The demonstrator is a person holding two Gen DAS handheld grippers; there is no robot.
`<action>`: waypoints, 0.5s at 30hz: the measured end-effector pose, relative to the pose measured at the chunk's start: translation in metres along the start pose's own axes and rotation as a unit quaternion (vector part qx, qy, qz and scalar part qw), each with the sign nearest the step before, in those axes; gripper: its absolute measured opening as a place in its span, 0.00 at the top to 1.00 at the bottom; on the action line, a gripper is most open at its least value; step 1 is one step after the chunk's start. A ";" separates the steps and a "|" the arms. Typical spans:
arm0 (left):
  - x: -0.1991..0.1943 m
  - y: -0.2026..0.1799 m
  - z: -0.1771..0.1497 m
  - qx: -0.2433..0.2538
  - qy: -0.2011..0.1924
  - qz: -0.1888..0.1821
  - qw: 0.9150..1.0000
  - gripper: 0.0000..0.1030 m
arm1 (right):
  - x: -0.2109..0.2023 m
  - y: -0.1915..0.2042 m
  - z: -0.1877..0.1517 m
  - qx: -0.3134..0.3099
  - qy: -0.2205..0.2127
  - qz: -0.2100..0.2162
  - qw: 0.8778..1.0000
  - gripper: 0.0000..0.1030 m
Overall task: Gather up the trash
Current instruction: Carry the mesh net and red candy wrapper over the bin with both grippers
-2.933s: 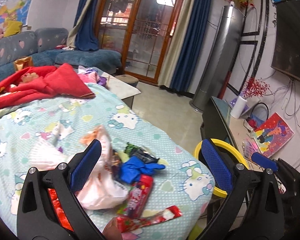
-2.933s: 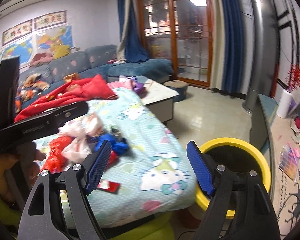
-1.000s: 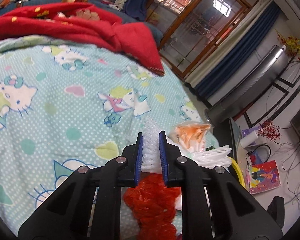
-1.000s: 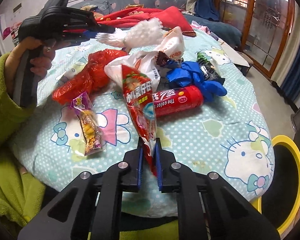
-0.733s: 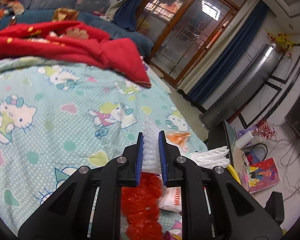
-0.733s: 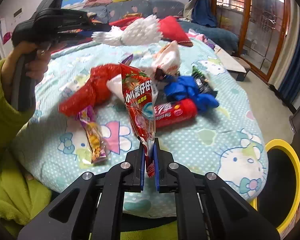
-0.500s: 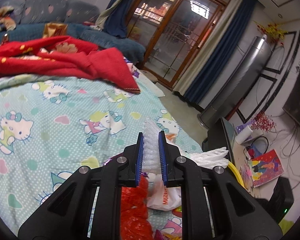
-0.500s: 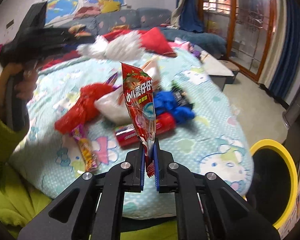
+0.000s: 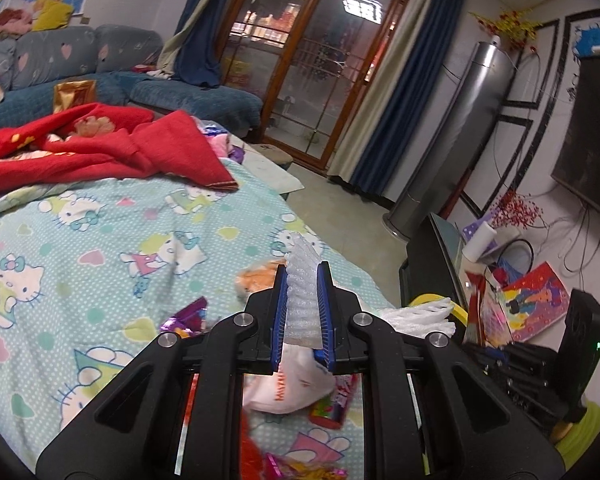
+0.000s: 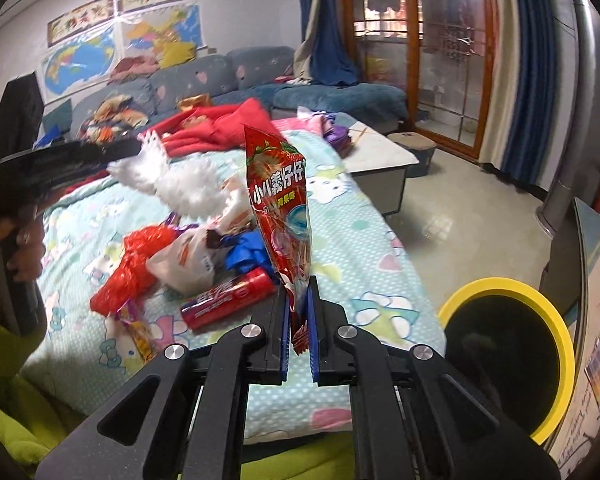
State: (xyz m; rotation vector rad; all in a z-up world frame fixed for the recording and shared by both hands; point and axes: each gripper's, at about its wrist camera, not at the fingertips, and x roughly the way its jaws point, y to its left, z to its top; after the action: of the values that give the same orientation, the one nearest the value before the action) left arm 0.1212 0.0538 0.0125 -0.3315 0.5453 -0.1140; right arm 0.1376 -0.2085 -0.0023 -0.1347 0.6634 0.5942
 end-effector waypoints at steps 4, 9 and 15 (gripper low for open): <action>0.004 -0.015 -0.003 0.015 0.003 -0.006 1.000 0.90 | -0.006 -0.010 0.001 0.012 -0.009 -0.010 1.000 0.93; 0.009 -0.033 -0.006 0.034 0.007 -0.015 0.999 0.90 | -0.014 -0.023 0.002 0.029 -0.019 -0.024 0.999 0.93; 0.014 -0.053 -0.010 0.059 0.010 -0.022 0.998 0.90 | -0.023 -0.040 0.003 0.050 -0.030 -0.035 0.998 0.93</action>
State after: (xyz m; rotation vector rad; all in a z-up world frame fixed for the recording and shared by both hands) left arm 0.1268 -0.0018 0.0158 -0.2271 0.5491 -0.1913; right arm 0.1467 -0.2514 0.0115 -0.0457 0.6272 0.4952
